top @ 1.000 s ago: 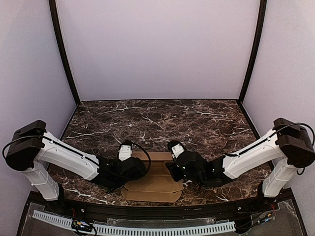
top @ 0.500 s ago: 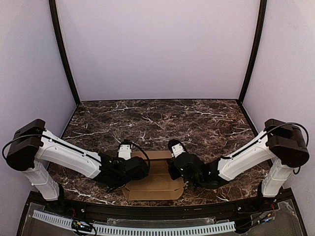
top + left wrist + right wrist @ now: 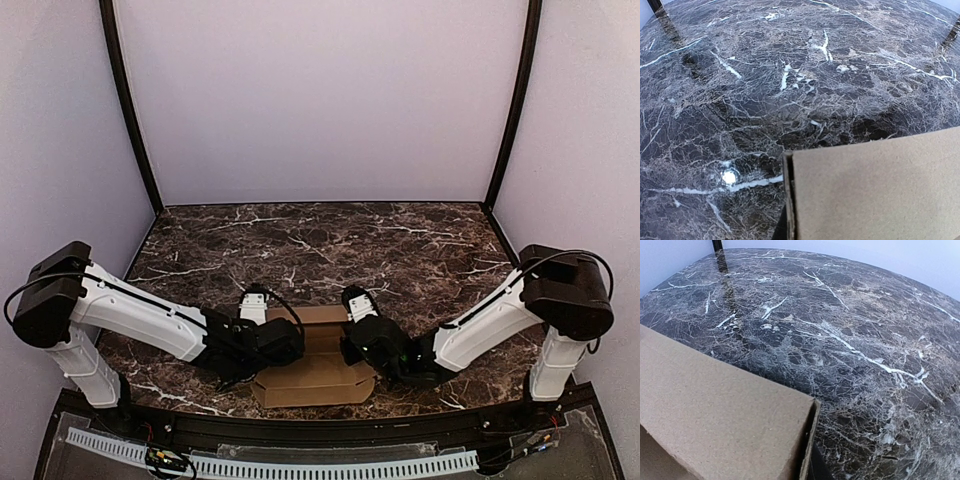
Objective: Fold the paper box
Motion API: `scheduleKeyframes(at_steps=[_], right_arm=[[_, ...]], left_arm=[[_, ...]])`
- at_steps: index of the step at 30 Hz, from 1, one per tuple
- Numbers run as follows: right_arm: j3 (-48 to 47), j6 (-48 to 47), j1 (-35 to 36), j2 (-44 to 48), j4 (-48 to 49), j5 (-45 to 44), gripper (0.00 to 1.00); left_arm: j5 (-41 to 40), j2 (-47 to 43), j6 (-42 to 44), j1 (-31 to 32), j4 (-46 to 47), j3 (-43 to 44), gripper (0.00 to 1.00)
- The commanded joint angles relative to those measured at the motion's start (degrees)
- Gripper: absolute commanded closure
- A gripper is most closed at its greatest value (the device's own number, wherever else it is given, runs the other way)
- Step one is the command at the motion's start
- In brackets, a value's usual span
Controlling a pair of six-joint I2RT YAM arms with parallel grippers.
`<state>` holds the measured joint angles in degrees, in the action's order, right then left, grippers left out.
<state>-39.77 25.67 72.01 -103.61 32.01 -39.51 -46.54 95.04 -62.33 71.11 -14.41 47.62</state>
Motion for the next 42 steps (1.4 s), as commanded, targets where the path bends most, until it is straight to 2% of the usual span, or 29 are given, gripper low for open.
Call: scheduleKeyframes(at_steps=[1,4,13,26,33,38,40,42], right_arm=[[-1.3,-0.4,0.4,-1.9,2.8,-0.3,0.91],[-1.4,-0.4,0.4,-2.2,3.1,-0.6,1.00],[-1.3,-0.7,0.3,-1.9,3.6,-0.7,1.00],[-1.7,-3.4,0.2,-1.6,3.8,-1.4,1.00],[-1.1,-7.3,-1.5,-1.3,5.2,0.2,1.00],[0.0,-11.9,-3.9,-1.6,9.1,4.6,1.00],[0.3,-14.1,-4.5,-2.0,11.1,6.1,1.00],[0.7,-16.1,-5.2,-2.3,12.9,8.1,1.00]], left_arm=[[0.3,0.1,-1.3,0.9,0.0,2.0,0.99],[0.6,0.6,-1.1,0.9,-0.1,2.5,0.99],[1.4,2.3,0.1,0.9,-0.4,4.1,0.96],[4.2,1.4,2.5,0.9,-0.6,4.0,0.65],[8.0,-4.3,7.3,0.9,0.4,-1.9,0.47],[15.0,-13.0,16.7,0.9,8.6,-10.3,0.37],[20.1,-16.5,22.1,0.9,12.4,-13.4,0.28],[22.3,-19.5,25.5,0.9,13.1,-15.2,0.26]])
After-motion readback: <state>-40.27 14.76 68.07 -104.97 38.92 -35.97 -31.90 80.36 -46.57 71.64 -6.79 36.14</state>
